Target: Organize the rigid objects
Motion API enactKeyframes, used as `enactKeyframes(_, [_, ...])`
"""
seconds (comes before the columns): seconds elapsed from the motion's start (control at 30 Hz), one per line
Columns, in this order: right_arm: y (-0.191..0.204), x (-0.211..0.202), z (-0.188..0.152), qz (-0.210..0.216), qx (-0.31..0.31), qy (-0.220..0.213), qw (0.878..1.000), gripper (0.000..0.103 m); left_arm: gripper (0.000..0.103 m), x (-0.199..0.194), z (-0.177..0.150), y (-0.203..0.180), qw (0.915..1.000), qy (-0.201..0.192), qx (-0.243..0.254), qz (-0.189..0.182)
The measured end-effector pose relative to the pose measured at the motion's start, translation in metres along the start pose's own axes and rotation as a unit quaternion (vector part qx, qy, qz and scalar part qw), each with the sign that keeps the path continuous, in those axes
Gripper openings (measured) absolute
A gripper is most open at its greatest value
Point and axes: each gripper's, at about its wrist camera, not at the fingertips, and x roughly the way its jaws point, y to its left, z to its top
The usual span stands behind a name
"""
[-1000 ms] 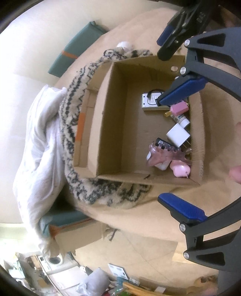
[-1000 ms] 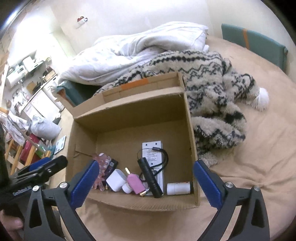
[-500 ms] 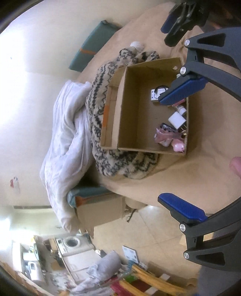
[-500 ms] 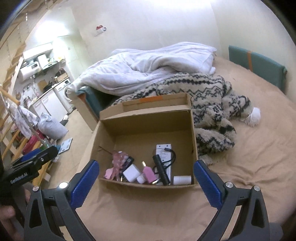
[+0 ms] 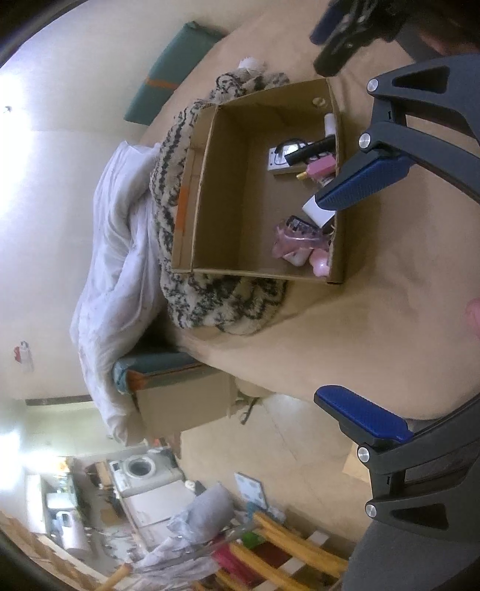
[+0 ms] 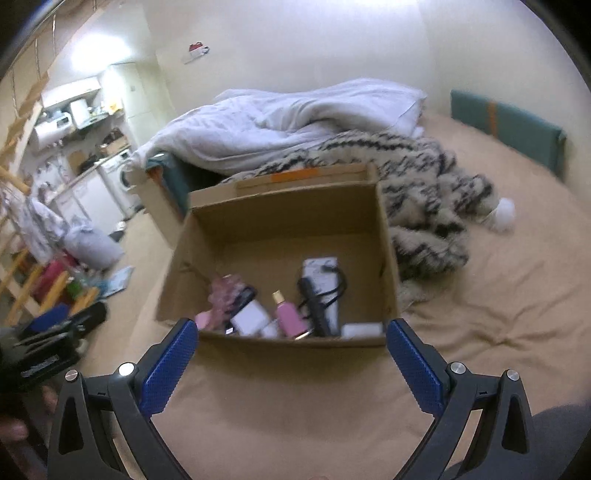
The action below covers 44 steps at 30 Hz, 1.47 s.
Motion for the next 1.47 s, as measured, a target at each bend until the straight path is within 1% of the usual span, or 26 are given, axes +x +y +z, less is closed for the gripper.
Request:
enactKeyframes(0.17, [-0.0041, -0.0049, -0.0013, 0.0, 0.006, -0.007, 1.0, 0.103, 0.095, -0.0009, -0.003, -0.0048, 0.9999, 0.005, 0.011, -0.011])
enactKeyframes(0.5, [-0.0013, -0.0077, -0.0001, -0.002, -0.003, -0.009, 1.0, 0.103, 0.095, 0.0005, -0.0019, -0.0004, 0.9999, 0.006, 0.002, -0.008])
enactKeyframes(1.47, [-0.0001, -0.0065, 0.0026, -0.001, -0.01, -0.011, 1.0, 0.103, 0.095, -0.0007, -0.0069, -0.0086, 0.9995, 0.008, 0.022, -0.019])
